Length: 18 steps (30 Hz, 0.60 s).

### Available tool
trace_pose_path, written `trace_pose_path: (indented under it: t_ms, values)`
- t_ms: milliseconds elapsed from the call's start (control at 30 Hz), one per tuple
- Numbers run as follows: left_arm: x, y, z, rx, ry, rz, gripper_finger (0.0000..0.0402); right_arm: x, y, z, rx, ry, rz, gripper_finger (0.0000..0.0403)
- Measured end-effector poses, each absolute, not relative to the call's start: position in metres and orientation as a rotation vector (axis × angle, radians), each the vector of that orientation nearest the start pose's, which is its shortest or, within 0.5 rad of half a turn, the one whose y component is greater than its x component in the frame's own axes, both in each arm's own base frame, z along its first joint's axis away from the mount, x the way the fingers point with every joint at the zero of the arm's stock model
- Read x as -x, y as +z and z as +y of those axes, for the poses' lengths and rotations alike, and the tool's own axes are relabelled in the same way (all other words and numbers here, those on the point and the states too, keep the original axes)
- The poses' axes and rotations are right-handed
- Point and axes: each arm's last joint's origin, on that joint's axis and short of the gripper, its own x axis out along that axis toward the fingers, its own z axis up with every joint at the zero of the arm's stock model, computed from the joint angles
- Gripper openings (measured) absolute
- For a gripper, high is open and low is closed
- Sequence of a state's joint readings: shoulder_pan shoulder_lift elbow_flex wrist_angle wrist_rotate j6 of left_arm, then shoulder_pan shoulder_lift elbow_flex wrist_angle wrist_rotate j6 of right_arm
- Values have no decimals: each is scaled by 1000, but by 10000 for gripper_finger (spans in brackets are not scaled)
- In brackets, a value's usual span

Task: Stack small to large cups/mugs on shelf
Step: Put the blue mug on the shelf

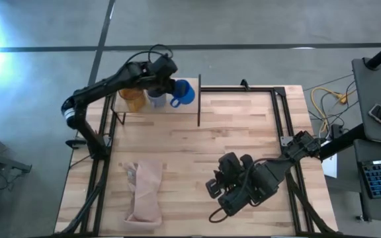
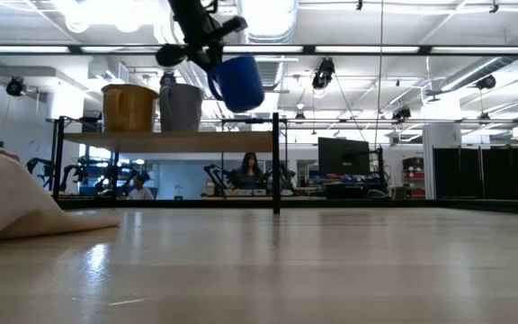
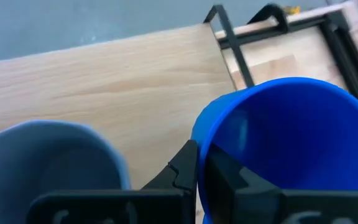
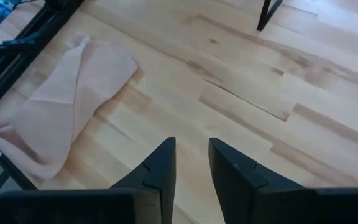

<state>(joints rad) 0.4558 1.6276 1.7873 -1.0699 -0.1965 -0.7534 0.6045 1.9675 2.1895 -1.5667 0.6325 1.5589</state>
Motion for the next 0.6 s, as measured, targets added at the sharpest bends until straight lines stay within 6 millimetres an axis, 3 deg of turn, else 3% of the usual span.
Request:
trace_pose_path:
  t_ms: [267, 500, 600]
  values:
    - [-296, 380, 169, 748, 1023, 841, 0, -313, 371, 194, -627, -793, 726, 89]
    - [-301, 389, 178, 766, 1014, 804, 0, -316, 372, 189, -622, -812, 701, 88]
    - [-303, 384, 182, 784, 1012, 837, 0, -317, 372, 187, -624, -817, 699, 86]
